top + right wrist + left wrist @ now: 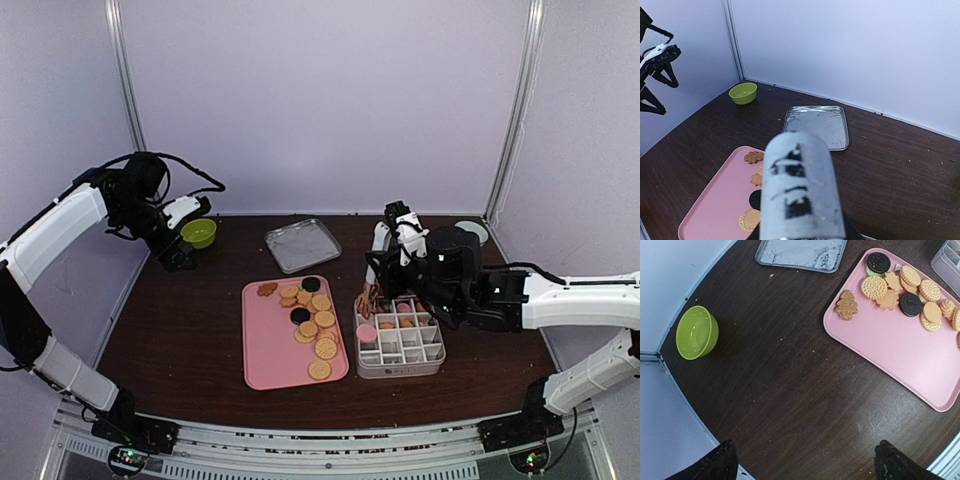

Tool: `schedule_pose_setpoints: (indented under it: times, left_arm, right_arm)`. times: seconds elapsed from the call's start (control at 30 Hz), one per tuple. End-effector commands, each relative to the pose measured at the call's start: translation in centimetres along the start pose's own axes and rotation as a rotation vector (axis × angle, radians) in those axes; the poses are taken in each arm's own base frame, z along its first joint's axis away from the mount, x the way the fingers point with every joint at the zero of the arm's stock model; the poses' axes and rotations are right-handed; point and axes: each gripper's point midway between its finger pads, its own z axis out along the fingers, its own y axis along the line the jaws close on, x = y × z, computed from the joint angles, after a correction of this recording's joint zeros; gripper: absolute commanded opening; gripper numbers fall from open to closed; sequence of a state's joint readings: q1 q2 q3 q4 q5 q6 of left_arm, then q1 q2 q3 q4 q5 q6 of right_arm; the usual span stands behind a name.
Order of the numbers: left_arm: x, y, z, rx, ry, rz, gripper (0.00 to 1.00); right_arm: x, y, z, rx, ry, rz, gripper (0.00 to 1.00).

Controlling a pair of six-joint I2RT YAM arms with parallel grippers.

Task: Pack the cookies
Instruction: Adjust the fake cookies in the empty pocket of the box.

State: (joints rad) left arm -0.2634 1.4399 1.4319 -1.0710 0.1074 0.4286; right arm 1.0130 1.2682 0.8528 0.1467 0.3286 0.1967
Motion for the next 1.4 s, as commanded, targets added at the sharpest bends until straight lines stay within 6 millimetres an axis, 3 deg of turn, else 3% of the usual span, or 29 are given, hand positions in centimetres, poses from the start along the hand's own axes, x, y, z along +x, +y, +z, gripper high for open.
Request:
schedule_pose_setpoints:
  times: [0.0,0.3,0.87,1.17,1.37]
  left_arm:
    - [-0.8,0.4,-0.4,-0.012,-0.023,0.016,0.98]
    - [-0.8,0.4,-0.4,-0.009,-0.024,0.015,0.98]
    - [-1.1,0.4,-0.5,-0.01,-0.03,0.018,0.98]
    - [-1.1,0.4,-0.6,-0.007,-0.03,0.019,0.98]
    - [-0.7,0.4,-0.4,-0.012,-0.016,0.014,0.98]
  right_arm:
    - [-2.0,-0.9,0.7,0.058,-0.062,0.011,0.3]
    - [0.7,-0.3,1.8,0.037,0.007,-0.014,0.29]
    - [1.3,-0.9,-1.1,-0.004,0.002,0.038,0.28]
    - [-0.9,-0.9,-1.7,-0.002,-0.037,0.031,0.29]
    - [-4.8,0.5,-1.2,-0.036,-0.103,0.029,0.29]
